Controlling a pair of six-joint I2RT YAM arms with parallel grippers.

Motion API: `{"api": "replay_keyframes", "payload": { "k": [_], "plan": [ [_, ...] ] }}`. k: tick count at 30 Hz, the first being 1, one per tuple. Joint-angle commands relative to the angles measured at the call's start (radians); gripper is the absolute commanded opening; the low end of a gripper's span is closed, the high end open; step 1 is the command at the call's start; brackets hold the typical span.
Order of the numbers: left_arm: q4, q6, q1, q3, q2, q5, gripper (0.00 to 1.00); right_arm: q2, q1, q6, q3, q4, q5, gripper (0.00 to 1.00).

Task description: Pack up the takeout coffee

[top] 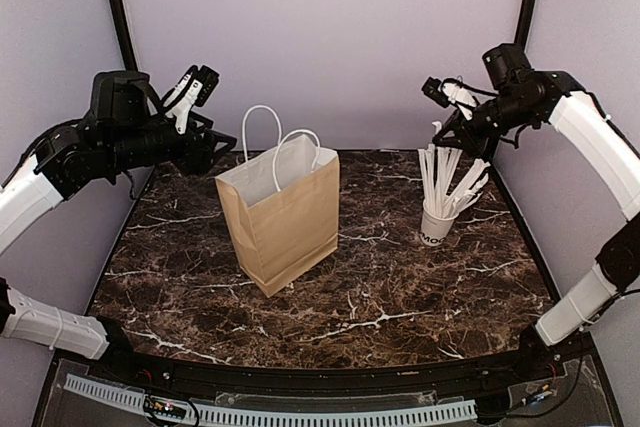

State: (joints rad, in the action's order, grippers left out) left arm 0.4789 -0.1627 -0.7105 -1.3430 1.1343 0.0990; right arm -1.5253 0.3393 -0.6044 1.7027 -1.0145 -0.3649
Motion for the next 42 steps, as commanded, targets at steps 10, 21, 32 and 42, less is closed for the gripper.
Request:
{"api": "replay_keyframes", "payload": {
  "k": [10,21,32,42],
  "plan": [
    [-0.06,0.078,0.008,0.022,-0.069,0.165,0.68,-0.056,0.151,0.093,0.341,0.114,-0.317,0.0],
    [-0.068,0.137,0.008,0.078,-0.152,0.175,0.69,-0.278,0.24,0.281,0.587,0.363,-0.436,0.0],
    [-0.083,0.14,0.008,0.137,-0.196,0.192,0.7,-0.436,0.453,0.329,0.59,0.41,-0.4,0.48],
    [-0.084,0.158,0.013,0.168,-0.21,0.332,0.77,-0.281,0.304,0.28,0.519,0.359,-0.188,0.99]
  ]
}}
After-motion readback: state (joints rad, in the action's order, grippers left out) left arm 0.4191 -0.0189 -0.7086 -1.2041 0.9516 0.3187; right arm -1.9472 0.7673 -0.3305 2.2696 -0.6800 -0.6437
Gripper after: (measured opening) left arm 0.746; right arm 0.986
